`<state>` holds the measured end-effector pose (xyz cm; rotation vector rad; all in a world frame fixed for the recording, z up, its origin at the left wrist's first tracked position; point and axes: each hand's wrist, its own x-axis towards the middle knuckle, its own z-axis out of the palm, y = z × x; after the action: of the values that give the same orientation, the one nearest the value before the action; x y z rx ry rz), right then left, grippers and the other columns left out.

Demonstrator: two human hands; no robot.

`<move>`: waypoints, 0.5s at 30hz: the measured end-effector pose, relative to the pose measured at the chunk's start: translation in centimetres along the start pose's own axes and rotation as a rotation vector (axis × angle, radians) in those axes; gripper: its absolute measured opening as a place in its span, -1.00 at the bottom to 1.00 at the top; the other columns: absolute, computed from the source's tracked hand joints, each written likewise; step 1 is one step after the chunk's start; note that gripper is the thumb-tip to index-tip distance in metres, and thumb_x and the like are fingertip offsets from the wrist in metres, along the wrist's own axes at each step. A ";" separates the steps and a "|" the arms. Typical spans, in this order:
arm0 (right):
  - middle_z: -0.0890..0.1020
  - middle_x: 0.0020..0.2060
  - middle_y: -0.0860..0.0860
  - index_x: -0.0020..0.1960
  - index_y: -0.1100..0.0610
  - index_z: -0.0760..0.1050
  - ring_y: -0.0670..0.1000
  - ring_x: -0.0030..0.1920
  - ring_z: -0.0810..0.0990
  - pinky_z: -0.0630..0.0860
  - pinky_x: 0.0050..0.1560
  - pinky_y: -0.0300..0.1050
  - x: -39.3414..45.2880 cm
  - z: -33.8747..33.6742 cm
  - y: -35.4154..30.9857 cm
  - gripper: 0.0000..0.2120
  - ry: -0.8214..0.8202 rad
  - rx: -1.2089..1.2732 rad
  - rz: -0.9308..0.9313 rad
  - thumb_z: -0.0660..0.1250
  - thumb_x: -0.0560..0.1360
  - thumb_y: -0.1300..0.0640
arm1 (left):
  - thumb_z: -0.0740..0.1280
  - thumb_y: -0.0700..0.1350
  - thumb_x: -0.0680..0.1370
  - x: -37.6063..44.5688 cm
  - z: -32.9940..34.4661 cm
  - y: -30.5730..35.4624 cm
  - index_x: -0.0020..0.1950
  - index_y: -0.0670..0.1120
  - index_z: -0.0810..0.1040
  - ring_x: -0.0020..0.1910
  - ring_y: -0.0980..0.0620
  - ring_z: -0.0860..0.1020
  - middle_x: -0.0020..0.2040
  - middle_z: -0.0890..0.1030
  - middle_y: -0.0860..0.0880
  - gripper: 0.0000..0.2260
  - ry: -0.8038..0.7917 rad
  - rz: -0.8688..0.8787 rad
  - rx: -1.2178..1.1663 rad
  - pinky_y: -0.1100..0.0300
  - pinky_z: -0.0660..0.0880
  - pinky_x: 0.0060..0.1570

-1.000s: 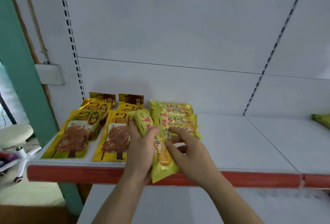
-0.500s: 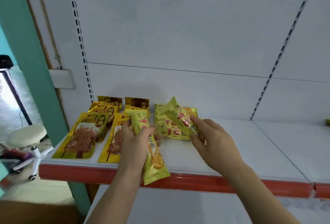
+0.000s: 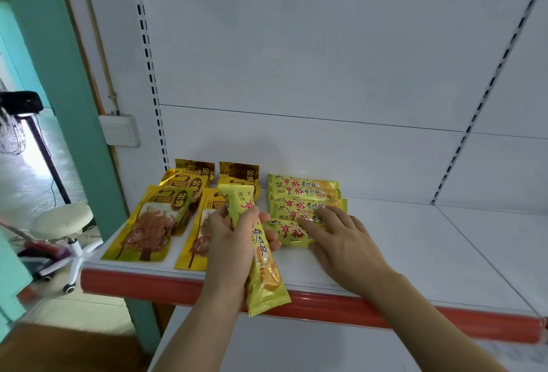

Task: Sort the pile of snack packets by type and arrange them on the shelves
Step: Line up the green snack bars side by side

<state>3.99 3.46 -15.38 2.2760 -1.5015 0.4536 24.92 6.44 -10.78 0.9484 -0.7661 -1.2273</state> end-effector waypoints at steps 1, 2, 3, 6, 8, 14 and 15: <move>0.54 0.28 0.06 0.42 -0.09 0.42 0.19 0.35 0.47 0.54 0.20 0.15 0.1 0.0 -0.2 -0.52 0.005 0.012 0.016 0.36 0.51 -0.03 | 0.31 -0.17 0.66 0.0 0.2 -0.1 0.29 -0.21 0.45 -0.37 -0.10 0.63 0.00 0.69 -0.29 -0.77 -0.007 -0.005 -0.007 0.07 0.60 -0.37; 0.54 0.28 0.06 0.41 -0.09 0.44 0.19 0.34 0.48 0.54 0.20 0.15 0.0 0.0 -0.3 -0.53 0.008 0.022 0.027 0.36 0.50 -0.03 | 0.31 -0.13 0.67 0.0 0.3 -0.1 0.30 -0.21 0.45 -0.35 -0.10 0.65 -0.02 0.71 -0.25 -0.75 -0.016 -0.005 -0.003 0.08 0.60 -0.36; 0.54 0.28 0.06 0.40 -0.08 0.45 0.19 0.35 0.47 0.54 0.21 0.15 -0.1 0.0 -0.4 -0.53 0.012 0.029 0.032 0.34 0.50 -0.04 | 0.30 -0.10 0.68 0.0 0.5 -0.2 0.30 -0.20 0.46 -0.32 -0.09 0.66 -0.03 0.73 -0.19 -0.74 -0.024 -0.001 0.018 0.08 0.60 -0.35; 0.51 0.35 0.06 0.42 -0.02 0.44 0.18 0.40 0.44 0.48 0.29 0.16 -0.6 -0.9 -0.5 -0.54 0.040 0.099 0.065 0.21 0.55 -0.08 | 0.26 0.04 0.69 0.0 0.8 -0.5 0.28 -0.06 0.47 -0.17 -0.08 0.68 -0.04 0.76 0.00 -0.76 -0.018 0.024 0.167 0.00 0.60 -0.20; 0.54 0.31 0.03 0.39 0.04 0.49 0.12 0.35 0.47 0.50 0.27 0.13 -0.9 -2.2 -1.2 -0.56 0.119 0.251 0.136 0.16 0.59 -0.10 | 0.26 0.15 0.67 -0.1 1.2 -0.9 0.26 0.07 0.44 -0.05 -0.10 0.69 -0.01 0.74 0.08 -0.76 -0.024 0.051 0.241 -0.14 0.62 0.00; 0.61 0.08 -0.24 0.38 -0.13 0.45 -0.20 0.04 0.59 0.54 0.03 -0.26 -2.2 -5.7 -5.5 -0.50 0.084 0.732 0.322 0.30 0.49 -0.28 | 0.32 0.10 0.65 -0.3 2.9 -2.0 0.31 0.07 0.45 0.05 0.04 0.68 0.10 0.66 -0.01 -0.73 -0.095 0.105 0.170 -0.07 0.63 0.08; 0.61 0.11 -0.23 0.40 -0.14 0.41 -0.18 0.04 0.59 0.54 0.01 -0.26 -2.5 -5.5 -5.6 -0.49 0.077 0.684 0.311 0.35 0.49 -0.25 | 0.34 0.06 0.65 -0.4 3.2 -2.1 0.31 0.04 0.46 0.05 0.00 0.68 0.08 0.67 -0.02 -0.74 -0.088 0.085 0.136 -0.10 0.64 0.09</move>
<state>7.90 10.13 -12.42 2.4431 -1.8745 1.2986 21.08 6.13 -11.30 0.9664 -0.9604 -1.1597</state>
